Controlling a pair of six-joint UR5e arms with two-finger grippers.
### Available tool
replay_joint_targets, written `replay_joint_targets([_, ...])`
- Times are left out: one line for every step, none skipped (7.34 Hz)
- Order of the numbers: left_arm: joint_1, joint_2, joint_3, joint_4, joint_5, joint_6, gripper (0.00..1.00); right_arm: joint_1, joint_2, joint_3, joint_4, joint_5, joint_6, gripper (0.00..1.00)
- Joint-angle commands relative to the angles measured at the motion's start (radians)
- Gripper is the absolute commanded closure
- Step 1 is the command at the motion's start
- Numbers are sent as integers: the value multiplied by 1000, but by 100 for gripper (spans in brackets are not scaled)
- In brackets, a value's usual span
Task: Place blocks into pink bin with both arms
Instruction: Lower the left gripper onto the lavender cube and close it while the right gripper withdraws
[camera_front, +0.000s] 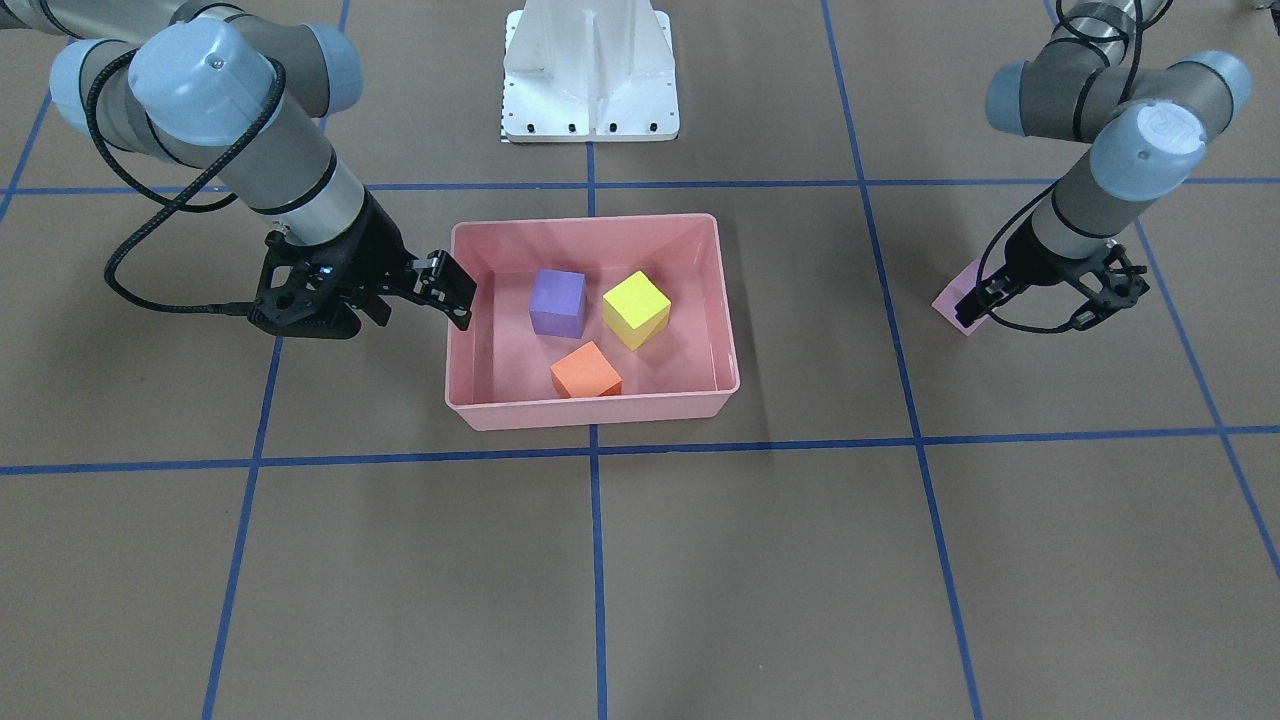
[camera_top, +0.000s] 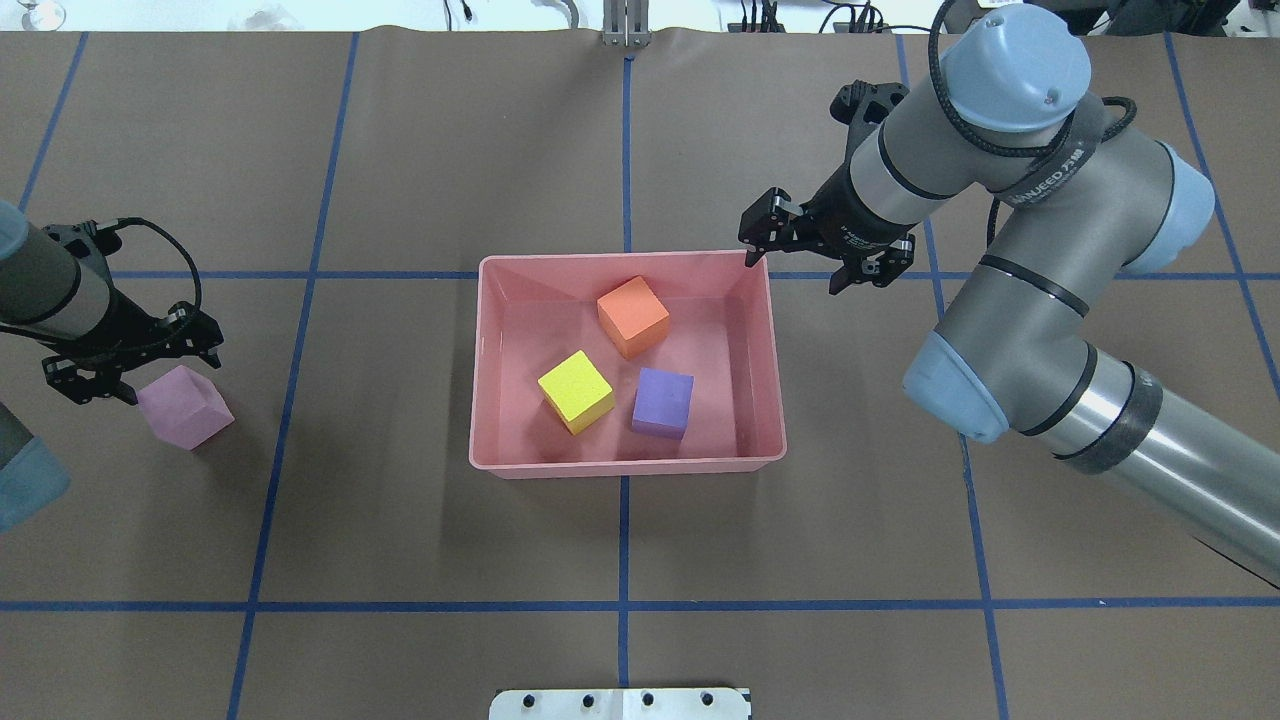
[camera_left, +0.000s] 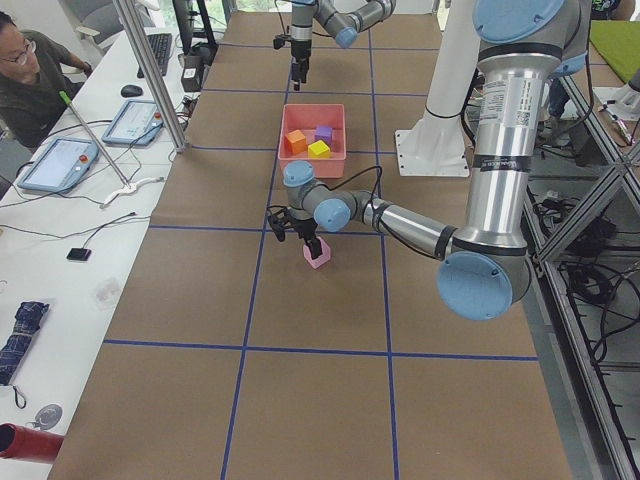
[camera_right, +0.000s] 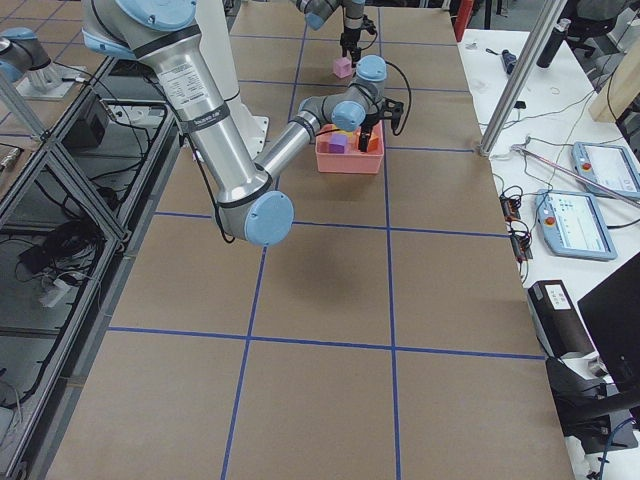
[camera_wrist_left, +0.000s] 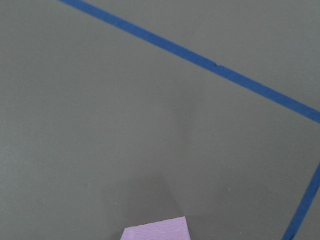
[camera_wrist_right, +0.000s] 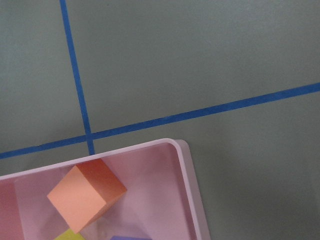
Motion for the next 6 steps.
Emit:
replay_joint_targets([13, 11, -2, 4, 2, -8, 0, 4, -14, 4, 1, -2, -3, 0])
replay_joint_targets([15, 11, 0, 4, 2, -8, 0, 7, -14, 6, 1, -2, -3, 0])
replay_joint_targets([16, 11, 8, 4, 5, -6, 0, 6, -12, 7, 1, -2, -1, 0])
replay_joint_targets([18, 10, -6, 7, -4, -8, 0, 6, -12, 9, 1, -4, -1, 0])
replay_joint_targets([18, 7, -23, 39, -6, 4, 0, 6, -12, 10, 1, -5, -1, 0])
replay_joint_targets([15, 14, -50, 45, -12, 6, 0, 6, -12, 14, 1, -17, -1, 0])
